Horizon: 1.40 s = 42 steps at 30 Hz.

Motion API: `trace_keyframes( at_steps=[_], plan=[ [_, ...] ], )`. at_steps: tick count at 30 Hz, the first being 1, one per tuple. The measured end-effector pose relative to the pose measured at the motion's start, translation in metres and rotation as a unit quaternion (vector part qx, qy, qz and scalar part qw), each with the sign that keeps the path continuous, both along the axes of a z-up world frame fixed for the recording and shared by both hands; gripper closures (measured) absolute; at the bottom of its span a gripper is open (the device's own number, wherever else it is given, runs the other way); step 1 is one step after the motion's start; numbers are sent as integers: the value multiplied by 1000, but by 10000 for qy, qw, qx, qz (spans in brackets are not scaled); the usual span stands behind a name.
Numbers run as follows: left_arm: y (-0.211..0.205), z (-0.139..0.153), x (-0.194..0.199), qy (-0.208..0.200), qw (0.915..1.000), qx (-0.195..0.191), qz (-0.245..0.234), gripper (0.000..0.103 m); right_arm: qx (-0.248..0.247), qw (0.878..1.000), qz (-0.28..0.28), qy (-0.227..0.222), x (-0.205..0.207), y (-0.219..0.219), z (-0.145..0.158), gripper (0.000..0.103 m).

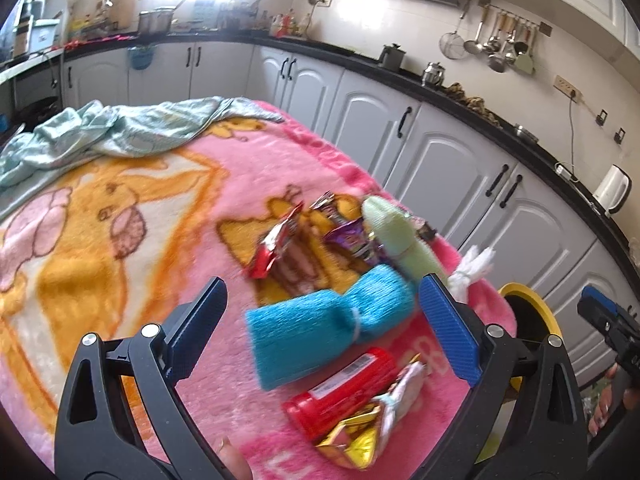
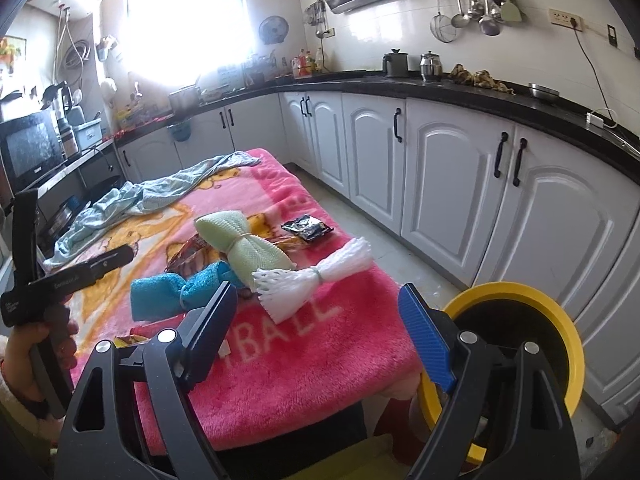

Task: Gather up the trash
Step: 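Move the left tool to the blue towel while the right tool approaches the white mesh bundle, then close the left tool on the blue towel while the right tool grasps the white mesh bundle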

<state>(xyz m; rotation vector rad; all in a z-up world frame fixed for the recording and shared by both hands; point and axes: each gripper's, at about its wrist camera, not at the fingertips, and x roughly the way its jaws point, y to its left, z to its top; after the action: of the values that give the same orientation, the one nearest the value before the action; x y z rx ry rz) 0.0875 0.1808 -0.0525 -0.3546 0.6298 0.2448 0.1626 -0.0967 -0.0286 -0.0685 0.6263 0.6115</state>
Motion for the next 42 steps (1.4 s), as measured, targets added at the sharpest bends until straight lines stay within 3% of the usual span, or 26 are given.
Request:
trace_keyframes(
  at_steps=[6, 12, 17, 22, 24, 27, 32, 34, 36, 38, 42],
  plan=[
    [18, -25, -3, 217, 9992, -340, 86, 15, -90, 9998, -136, 116, 27, 19, -13, 23],
    [32, -46, -4, 330, 9951, -930, 76, 15, -87, 9985, -352, 408, 64, 32, -31, 23],
    [41, -63, -3, 353, 9893, -1405, 152, 23, -173, 9970, -494, 570, 89, 40, -46, 23],
    [42, -68, 0, 231, 9854, -1688, 55, 36, -100, 9944, -647, 830, 110, 43, -58, 23],
    [38, -67, 3, 241, 9861, -1647, -10, 55, -42, 9930, -700, 954, 118, 43, -62, 23],
    [34, -68, 6, 289, 9868, -1590, -116, 74, 37, 9904, -760, 1158, 129, 44, -68, 23],
    [33, -67, 5, 256, 9886, -1472, -191, 85, 161, 9844, -862, 1523, 147, 44, -81, 24],
    [35, -67, 4, 230, 9885, -1485, -182, 88, 232, 9817, -867, 1682, 151, 43, -87, 36],
    [36, -67, 3, 206, 9885, -1488, -186, 90, 307, 9789, -812, 1852, 153, 41, -91, 60],
    [37, -65, 3, 193, 9890, -1451, -198, 91, 313, 9783, -736, 1913, 152, 40, -93, 73],
    [38, -61, -1, 170, 9901, -1376, -228, 94, 308, 9812, -685, 1775, 141, 34, -87, 83]
  ],
)
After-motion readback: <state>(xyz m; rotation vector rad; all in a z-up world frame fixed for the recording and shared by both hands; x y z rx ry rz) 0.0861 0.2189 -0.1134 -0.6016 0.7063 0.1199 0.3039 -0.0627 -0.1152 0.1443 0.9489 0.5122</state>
